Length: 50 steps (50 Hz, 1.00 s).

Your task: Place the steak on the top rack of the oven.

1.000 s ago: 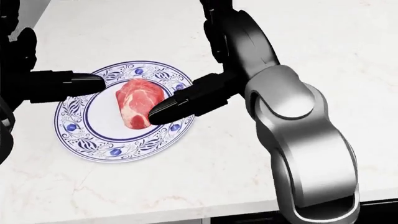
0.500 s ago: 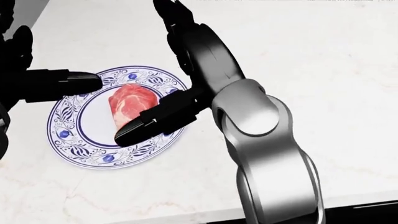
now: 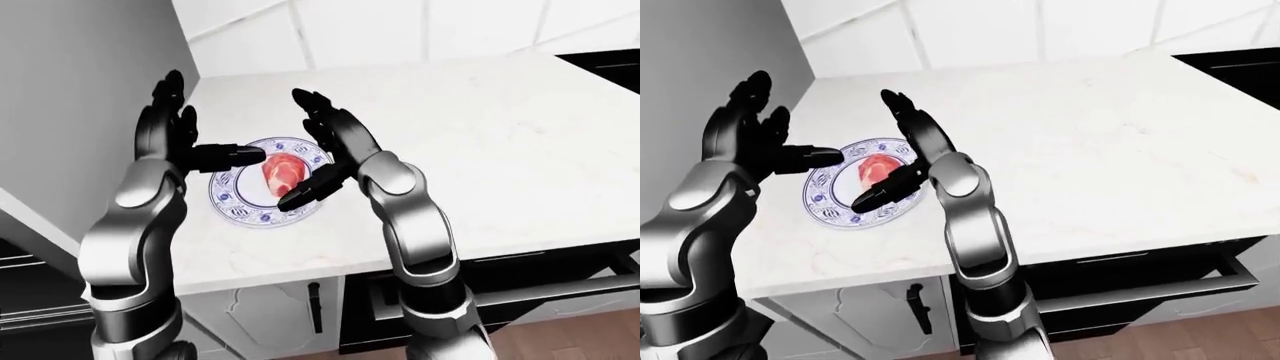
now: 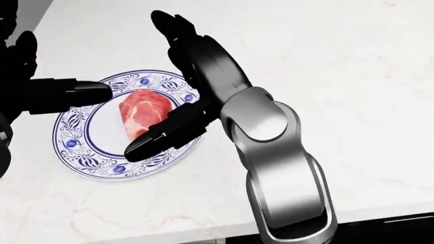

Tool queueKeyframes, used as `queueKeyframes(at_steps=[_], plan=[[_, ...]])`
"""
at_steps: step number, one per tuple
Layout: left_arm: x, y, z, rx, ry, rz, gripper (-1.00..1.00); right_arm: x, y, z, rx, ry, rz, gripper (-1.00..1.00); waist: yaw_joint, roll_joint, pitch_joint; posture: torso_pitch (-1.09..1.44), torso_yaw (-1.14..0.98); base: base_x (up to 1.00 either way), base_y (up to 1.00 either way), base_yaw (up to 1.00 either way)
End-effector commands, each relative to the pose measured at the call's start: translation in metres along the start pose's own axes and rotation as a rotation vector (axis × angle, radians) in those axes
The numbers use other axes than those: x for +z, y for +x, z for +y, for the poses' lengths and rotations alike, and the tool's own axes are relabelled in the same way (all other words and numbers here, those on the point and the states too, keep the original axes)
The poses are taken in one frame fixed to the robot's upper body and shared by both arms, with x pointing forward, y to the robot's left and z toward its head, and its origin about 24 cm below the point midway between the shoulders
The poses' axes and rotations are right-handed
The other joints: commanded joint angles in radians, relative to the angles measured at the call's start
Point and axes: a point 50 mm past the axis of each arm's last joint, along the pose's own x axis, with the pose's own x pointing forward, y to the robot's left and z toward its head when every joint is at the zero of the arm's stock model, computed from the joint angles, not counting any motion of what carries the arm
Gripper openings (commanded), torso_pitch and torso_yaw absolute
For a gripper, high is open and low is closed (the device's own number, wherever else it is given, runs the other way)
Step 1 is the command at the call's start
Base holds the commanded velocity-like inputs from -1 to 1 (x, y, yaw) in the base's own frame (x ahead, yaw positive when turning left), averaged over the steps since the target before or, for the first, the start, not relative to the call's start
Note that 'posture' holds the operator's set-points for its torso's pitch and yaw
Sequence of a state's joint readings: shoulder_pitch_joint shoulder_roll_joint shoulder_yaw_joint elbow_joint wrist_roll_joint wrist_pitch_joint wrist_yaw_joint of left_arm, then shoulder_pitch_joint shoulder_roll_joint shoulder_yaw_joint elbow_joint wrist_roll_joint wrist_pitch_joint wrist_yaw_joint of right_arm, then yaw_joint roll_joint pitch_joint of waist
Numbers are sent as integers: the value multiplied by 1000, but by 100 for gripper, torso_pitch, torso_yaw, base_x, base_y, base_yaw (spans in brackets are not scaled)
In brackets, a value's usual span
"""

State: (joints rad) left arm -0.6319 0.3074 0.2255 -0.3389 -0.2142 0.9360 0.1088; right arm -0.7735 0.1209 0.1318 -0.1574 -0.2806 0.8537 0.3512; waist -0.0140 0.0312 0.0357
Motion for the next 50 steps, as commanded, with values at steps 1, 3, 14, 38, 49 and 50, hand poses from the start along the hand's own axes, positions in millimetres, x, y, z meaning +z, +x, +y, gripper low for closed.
queueKeyframes(at_steps=[1, 3, 14, 38, 49, 50], plan=[[18, -3, 2, 7, 1, -91, 100, 18, -1, -1, 11, -27, -91, 80, -1, 5, -26, 0, 0, 0, 0, 0], [18, -3, 1, 6, 1, -91, 100, 18, 1, -2, 25, -24, -90, 96, 0, 5, -27, 0, 0, 0, 0, 0], [18, -2, 1, 4, 0, -91, 100, 17, 10, 2, 53, -39, -87, 87, 1, 5, -28, 0, 0, 0, 0, 0], [15, -1, 1, -1, -1, -88, 100, 10, 26, 1, 59, -56, -69, 84, 2, 5, -30, 0, 0, 0, 0, 0], [16, -1, 0, 1, 0, -86, 100, 4, 32, 4, 66, -67, -60, 80, 1, 5, -32, 0, 0, 0, 0, 0], [16, -1, 0, 1, -1, -86, 100, 4, 32, 5, 66, -67, -60, 80, 1, 5, -32, 0, 0, 0, 0, 0]])
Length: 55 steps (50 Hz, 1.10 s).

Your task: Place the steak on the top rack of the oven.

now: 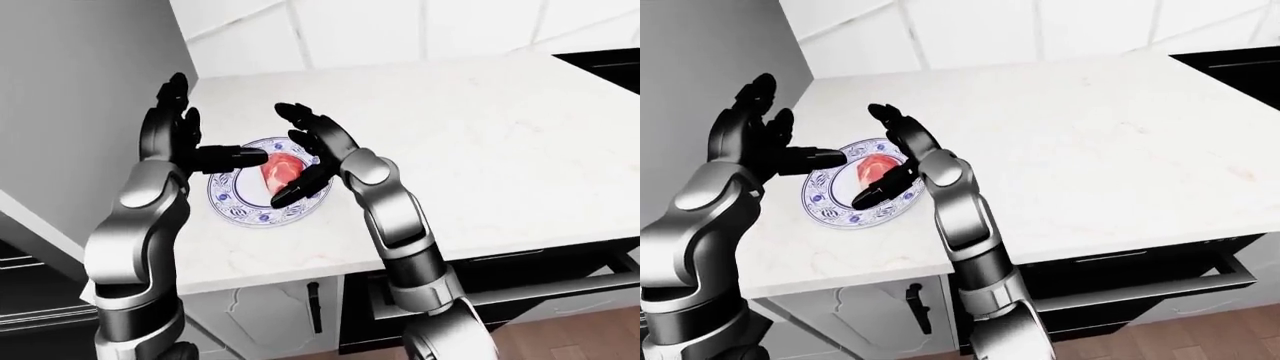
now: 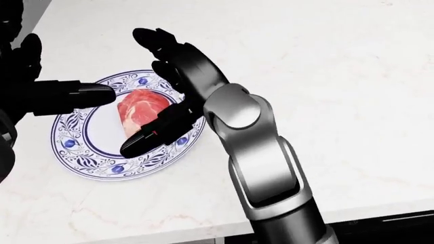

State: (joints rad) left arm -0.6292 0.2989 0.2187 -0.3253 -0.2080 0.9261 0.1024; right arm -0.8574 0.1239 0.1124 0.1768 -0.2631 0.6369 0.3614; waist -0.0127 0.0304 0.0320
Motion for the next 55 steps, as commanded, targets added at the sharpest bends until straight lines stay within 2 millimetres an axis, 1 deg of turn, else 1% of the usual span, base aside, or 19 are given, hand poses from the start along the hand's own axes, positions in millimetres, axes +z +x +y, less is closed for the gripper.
queueKeyframes(at_steps=[1, 8, 13, 15, 24, 29, 43, 49, 55], plan=[[19, -3, 2, 10, 1, -94, 100, 22, -2, -2, -15, -36, -98, 78, 0, 6, -28, 0, 0, 0, 0, 0], [18, -4, 2, 9, 1, -93, 100, 19, 1, 2, -15, -47, -91, 70, 0, 6, -28, 0, 0, 0, 0, 0], [18, -5, 2, 11, 0, -93, 100, 17, 3, 2, -20, -56, -91, 72, -1, 7, -28, 0, 0, 0, 0, 0], [17, -5, 2, 10, 0, -92, 100, 16, 4, 3, -21, -62, -89, 69, -1, 7, -28, 0, 0, 0, 0, 0], [17, -5, 2, 9, 0, -91, 100, 15, 7, 3, -28, -77, -86, 73, 0, 7, -28, 0, 0, 0, 0, 0], [18, -5, 1, 8, 0, -92, 100, 14, 8, 3, -28, -85, -82, 66, 0, 7, -30, 0, 0, 0, 0, 0], [18, -4, 0, 6, 0, -93, 100, 11, 9, 5, -29, -111, -75, 66, 1, 7, -30, 0, 0, 0, 0, 0], [18, -4, 1, 7, -1, -92, 100, 6, 10, 7, -38, -138, -70, 65, 1, 7, -30, 0, 0, 0, 0, 0], [16, -3, 0, 6, -2, -92, 100, 6, 11, 6, -50, -152, -75, 62, 1, 7, -31, 0, 0, 0, 0, 0]])
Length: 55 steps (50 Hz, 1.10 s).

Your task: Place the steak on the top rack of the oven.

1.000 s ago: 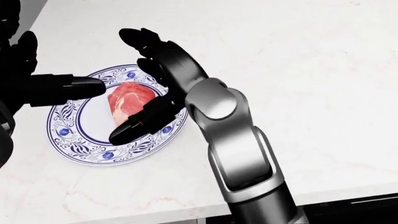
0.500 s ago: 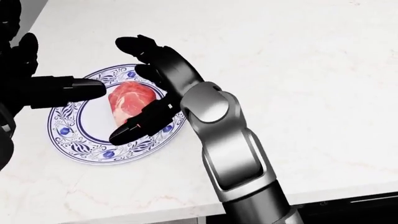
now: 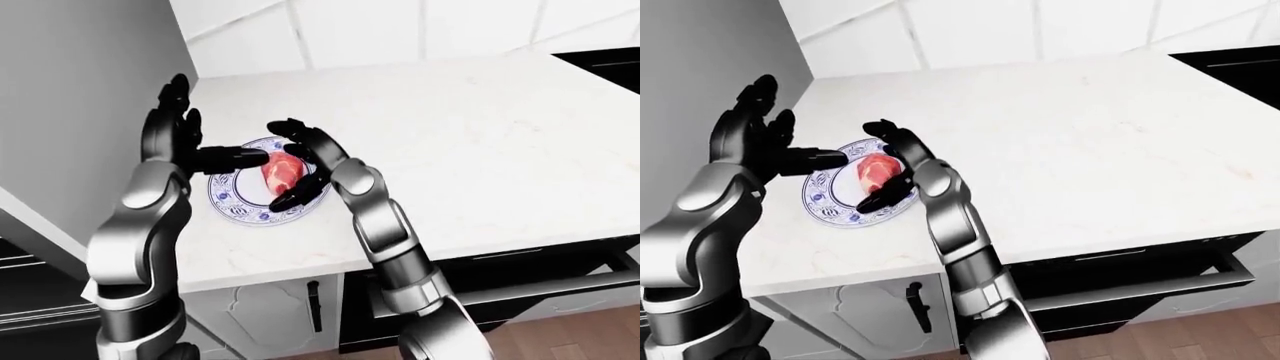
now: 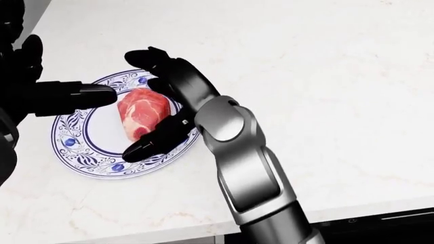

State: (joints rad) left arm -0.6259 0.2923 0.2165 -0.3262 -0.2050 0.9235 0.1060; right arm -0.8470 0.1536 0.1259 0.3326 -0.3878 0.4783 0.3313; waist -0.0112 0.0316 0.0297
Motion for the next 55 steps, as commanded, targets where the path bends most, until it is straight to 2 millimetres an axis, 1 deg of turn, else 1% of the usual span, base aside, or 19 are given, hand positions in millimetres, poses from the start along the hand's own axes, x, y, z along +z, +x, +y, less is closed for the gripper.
queueKeyframes(at_steps=[1, 13, 17, 22, 35, 45, 48, 49, 55], plan=[[18, -2, 1, 4, 0, -93, 100, 25, -2, -6, -34, -36, -105, 61, 0, 6, -28, 0, 0, 0, 0, 0], [16, -3, 0, 4, -1, -91, 100, 28, 2, -7, -76, -56, -115, 60, 0, 6, -29, 0, 0, 0, 0, 0], [16, -3, 0, 4, -1, -91, 100, 24, 4, -5, -82, -60, -112, 59, 0, 6, -29, 0, 0, 0, 0, 0], [17, -3, 2, 6, -2, -91, 100, 26, 7, -3, -87, -67, -113, 58, -1, 7, -30, 0, 0, 0, 0, 0], [16, -3, 1, 6, -3, -89, 100, 21, 8, 0, -87, -85, -111, 58, 0, 7, -29, 0, 0, 0, 0, 0], [15, -3, 2, 7, -4, -88, 100, 18, 9, 5, -84, -102, -107, 51, -1, 8, -30, 0, 0, 0, 0, 0], [14, -4, 3, 8, -4, -86, 100, 16, 9, 6, -83, -106, -105, 47, -1, 8, -30, 0, 0, 0, 0, 0], [14, -4, 3, 9, -4, -86, 100, 16, 9, 6, -84, -107, -105, 42, 0, 8, -30, 0, 0, 0, 0, 0], [12, -4, 2, 8, -5, -86, 100, 17, 9, 7, -90, -114, -109, 41, 0, 8, -32, 0, 0, 0, 0, 0]])
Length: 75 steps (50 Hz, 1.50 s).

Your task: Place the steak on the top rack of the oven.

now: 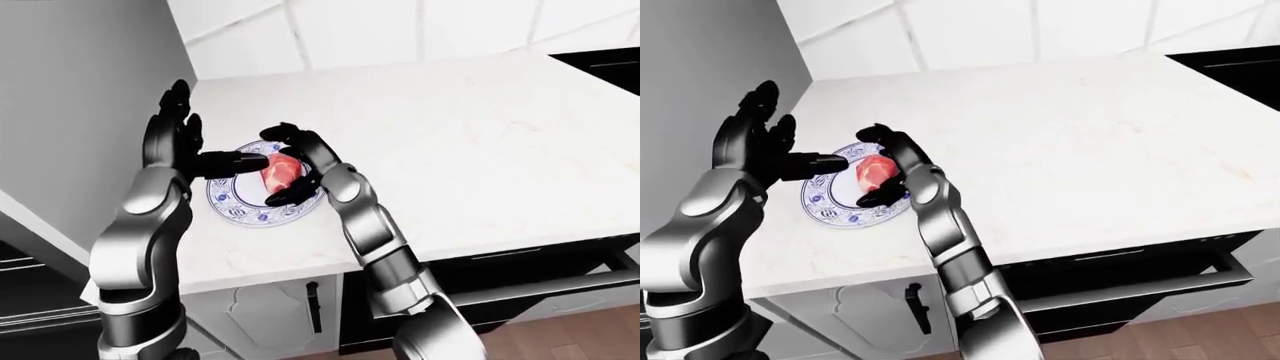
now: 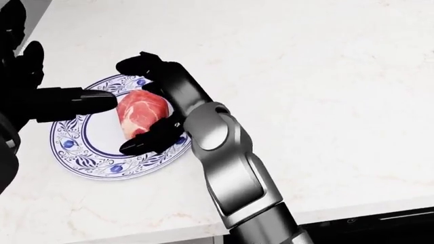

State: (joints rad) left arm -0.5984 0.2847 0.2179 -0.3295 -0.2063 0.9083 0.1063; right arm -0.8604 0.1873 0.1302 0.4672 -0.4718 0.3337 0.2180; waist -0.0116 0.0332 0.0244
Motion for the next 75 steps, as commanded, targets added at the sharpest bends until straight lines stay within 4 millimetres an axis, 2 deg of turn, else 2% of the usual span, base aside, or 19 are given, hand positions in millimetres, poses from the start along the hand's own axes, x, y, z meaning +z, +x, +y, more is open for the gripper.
queueKeyframes(at_steps=[1, 17, 19, 21, 29, 33, 38, 40, 48, 50, 51, 54, 55, 58, 60, 61, 63, 65, 75], plan=[[19, -3, 1, 5, 0, -95, 100, 22, 0, -5, -23, -24, -87, 42, 0, 7, -26, 0, 0, 0, 0, 0], [17, -3, 2, 8, -1, -91, 100, 18, 2, -1, -43, -67, -93, 39, -1, 8, -26, 0, 0, 0, 0, 0], [17, -4, 2, 8, -1, -91, 100, 18, 2, -1, -42, -70, -93, 37, -1, 8, -27, 0, 0, 0, 0, 0], [17, -3, 2, 7, -1, -91, 100, 20, 2, -2, -45, -74, -95, 25, 0, 8, -26, 0, 0, 0, 0, 0], [17, -3, 0, 6, -2, -91, 100, 20, 3, -1, -45, -80, -97, 25, 0, 8, -27, 0, 0, 0, 0, 0], [17, -3, 0, 5, -2, -91, 100, 21, 3, -1, -48, -83, -100, 9, 1, 8, -28, 0, 0, 0, 0, 0], [17, -4, 0, 5, -2, -92, 100, 22, 3, 1, -50, -83, -104, 11, 1, 7, -29, 0, 0, 0, 0, 0], [16, -4, 0, 5, -2, -91, 100, 22, 3, 1, -50, -82, -104, -12, 1, 7, -29, 0, 0, 0, 0, 0], [17, -4, 1, 4, -2, -92, 100, 27, 3, 0, -60, -86, -110, -4, 1, 6, -30, 0, 0, 0, 0, 0], [17, -4, 1, 5, -2, -93, 100, 27, 3, -1, -60, -85, -110, -25, 0, 6, -30, 0, 0, 0, 0, 0], [17, -4, 1, 4, -2, -93, 100, 27, 3, -1, -61, -85, -110, -28, 0, 6, -30, 0, 0, 0, 0, 0], [16, -4, 1, 3, -1, -92, 100, 29, 2, -1, -66, -84, -112, -13, 1, 6, -29, 0, 0, 0, 0, 0], [17, -4, 1, 3, -1, -92, 100, 29, 2, -1, -67, -86, -113, -14, 1, 6, -29, 0, 0, 0, 0, 0], [18, -5, 1, 4, -1, -93, 100, 32, 2, -1, -71, -91, -117, -32, 0, 6, -28, 0, 0, 0, 0, 0], [18, -3, 1, 4, -2, -94, 100, 32, 3, -2, -73, -92, -119, -35, 0, 6, -28, 0, 0, 0, 0, 0], [17, -3, 1, 3, -2, -94, 100, 33, 3, -3, -73, -92, -120, -44, 0, 6, -27, 0, 0, 0, 0, 0], [17, -3, 1, 3, -2, -94, 100, 33, 3, -3, -75, -94, -120, -76, 0, 6, -27, 0, 0, 0, 0, 0], [18, -3, 0, 2, -3, -95, 100, 35, 3, -4, -77, -94, -121, -100, 0, 6, -27, 0, 0, 0, 0, 0], [18, -3, 0, -2, -3, -96, 100, 40, 4, -8, -92, -101, -123, -100, 0, 6, -24, 0, 0, 0, 0, 0]])
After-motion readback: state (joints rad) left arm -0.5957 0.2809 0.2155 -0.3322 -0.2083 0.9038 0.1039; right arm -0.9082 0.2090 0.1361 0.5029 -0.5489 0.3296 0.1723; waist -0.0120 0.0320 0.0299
